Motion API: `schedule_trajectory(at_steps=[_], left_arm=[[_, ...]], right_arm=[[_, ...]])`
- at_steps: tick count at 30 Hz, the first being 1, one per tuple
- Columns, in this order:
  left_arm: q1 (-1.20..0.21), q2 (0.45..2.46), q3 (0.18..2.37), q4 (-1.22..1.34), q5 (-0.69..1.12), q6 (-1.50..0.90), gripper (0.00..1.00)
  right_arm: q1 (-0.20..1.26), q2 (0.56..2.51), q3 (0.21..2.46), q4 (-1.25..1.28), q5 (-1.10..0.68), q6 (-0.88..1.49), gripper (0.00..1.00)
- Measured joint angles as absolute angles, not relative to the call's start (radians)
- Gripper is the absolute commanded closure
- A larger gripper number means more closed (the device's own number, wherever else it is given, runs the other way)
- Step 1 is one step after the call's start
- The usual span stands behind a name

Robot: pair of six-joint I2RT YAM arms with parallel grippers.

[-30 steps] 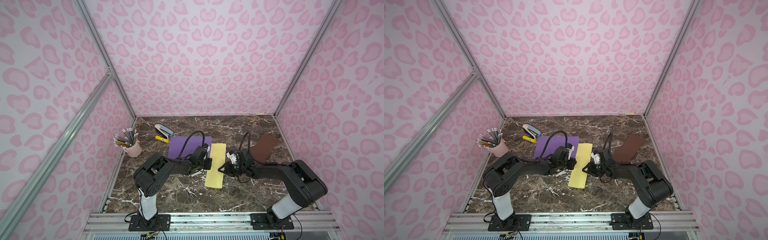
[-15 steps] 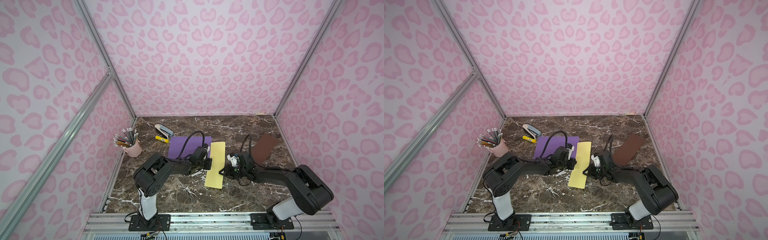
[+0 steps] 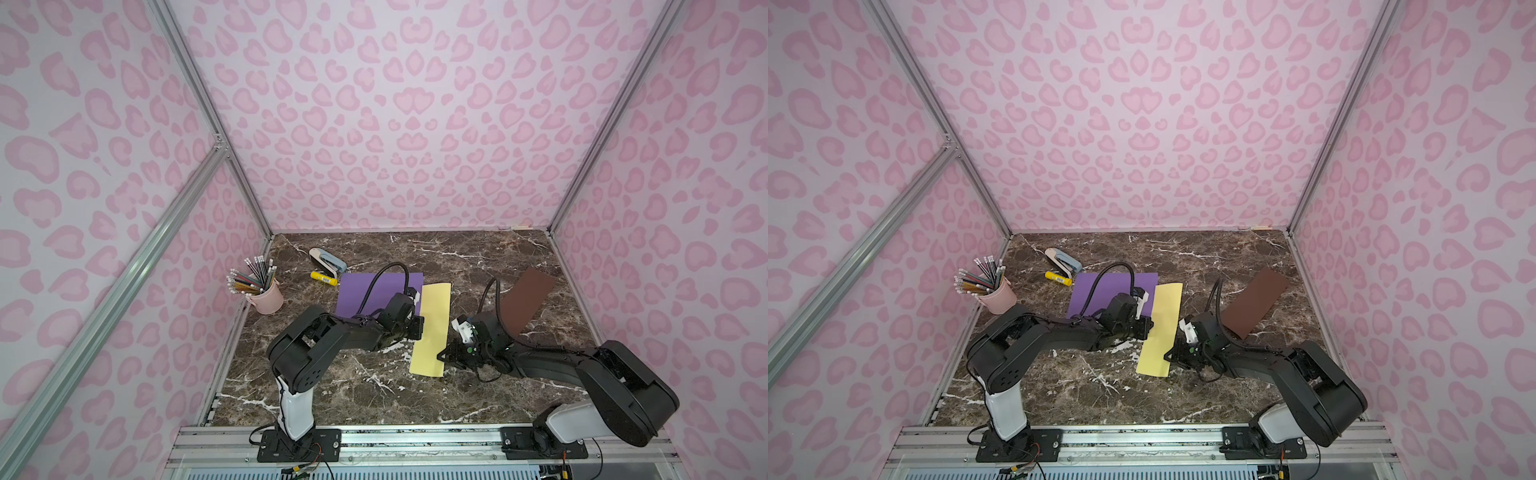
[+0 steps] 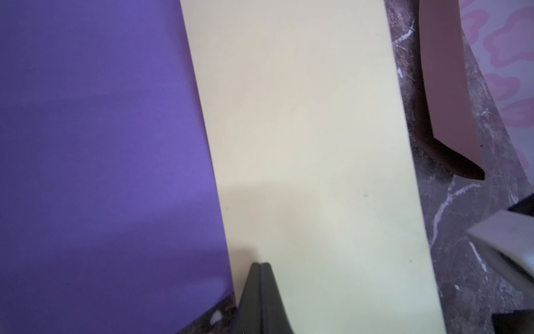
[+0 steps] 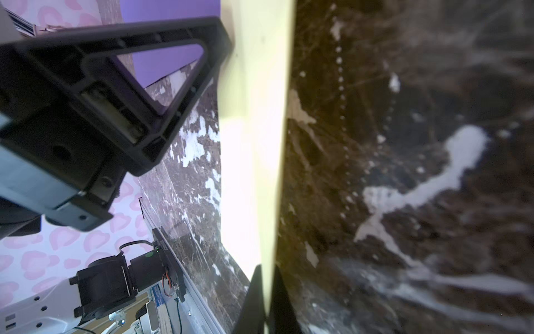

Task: Fold the rectangular paper in half along the long edge
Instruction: Fold the paper at the center of the board, then place the paper at the center of the board.

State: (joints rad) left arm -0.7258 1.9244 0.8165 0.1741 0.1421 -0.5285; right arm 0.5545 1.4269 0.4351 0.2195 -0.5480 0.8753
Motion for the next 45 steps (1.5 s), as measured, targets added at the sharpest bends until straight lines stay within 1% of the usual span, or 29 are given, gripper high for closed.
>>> schedule_trajectory(at_steps=[2,3,5,6,7,10,11,17,18,19,20,22,24,29,33,35,37,42,44,45], left_arm=[[-0.726,1.925,0.816,0.175,0.142,-0.529,0.96],[-0.726,1.925,0.816,0.175,0.142,-0.529,0.96],[-0.726,1.925,0.816,0.175,0.142,-0.529,0.96],[-0.726,1.925,0.816,0.175,0.142,-0.529,0.96],[-0.726,1.925,0.816,0.176,0.142,-0.529,0.96],[-0.726,1.927,0.816,0.18,0.143,-0.528,0.96],[-0.726,1.929,0.816,0.181,0.144,-0.528,0.96],[-0.727,1.93,0.816,0.187,0.147,-0.528,0.96],[-0.727,1.93,0.816,0.187,0.147,-0.528,0.96],[-0.727,1.93,0.816,0.187,0.147,-0.528,0.96],[-0.727,1.93,0.816,0.187,0.147,-0.527,0.96],[-0.727,1.93,0.816,0.188,0.147,-0.525,0.96],[-0.727,1.931,0.816,0.188,0.147,-0.525,0.96],[-0.727,1.937,0.816,0.199,0.15,-0.525,0.96],[-0.727,1.94,0.818,0.204,0.15,-0.524,0.96],[-0.727,1.942,0.818,0.206,0.15,-0.524,0.96],[-0.727,1.942,0.818,0.207,0.15,-0.524,0.96],[-0.727,1.935,0.817,0.207,0.149,-0.524,0.96],[-0.727,1.926,0.815,0.202,0.146,-0.524,0.96],[-0.727,1.92,0.815,0.192,0.143,-0.524,0.96]], right_arm=[[0.562,1.417,0.435,0.215,-0.54,0.885,0.77],[0.568,1.413,0.434,0.213,-0.539,0.894,0.72],[0.591,1.396,0.422,0.212,-0.537,0.895,0.71],[0.603,1.389,0.416,0.21,-0.534,0.903,0.72],[0.617,1.382,0.41,0.208,-0.533,0.918,0.75],[0.651,1.361,0.393,0.201,-0.518,0.933,0.97],[0.659,1.355,0.386,0.202,-0.511,0.948,1.0],[0.665,1.328,0.366,0.207,-0.48,0.965,1.0],[0.665,1.328,0.366,0.206,-0.479,0.965,0.92],[0.665,1.328,0.371,0.196,-0.475,0.965,0.8],[0.665,1.328,0.379,0.184,-0.474,0.964,0.72],[0.661,1.33,0.394,0.17,-0.47,0.955,0.61],[0.645,1.338,0.41,0.17,-0.471,0.942,0.57],[0.548,1.384,0.451,0.171,-0.475,0.899,0.56],[0.466,1.463,0.535,0.171,-0.495,0.836,0.58],[0.441,1.514,0.587,0.173,-0.511,0.804,0.61],[0.424,1.567,0.636,0.172,-0.523,0.772,0.68],[0.408,1.647,0.712,0.168,-0.548,0.723,0.94],[0.406,1.653,0.719,0.16,-0.549,0.714,1.0],[0.406,1.653,0.719,0.155,-0.55,0.708,1.0]])
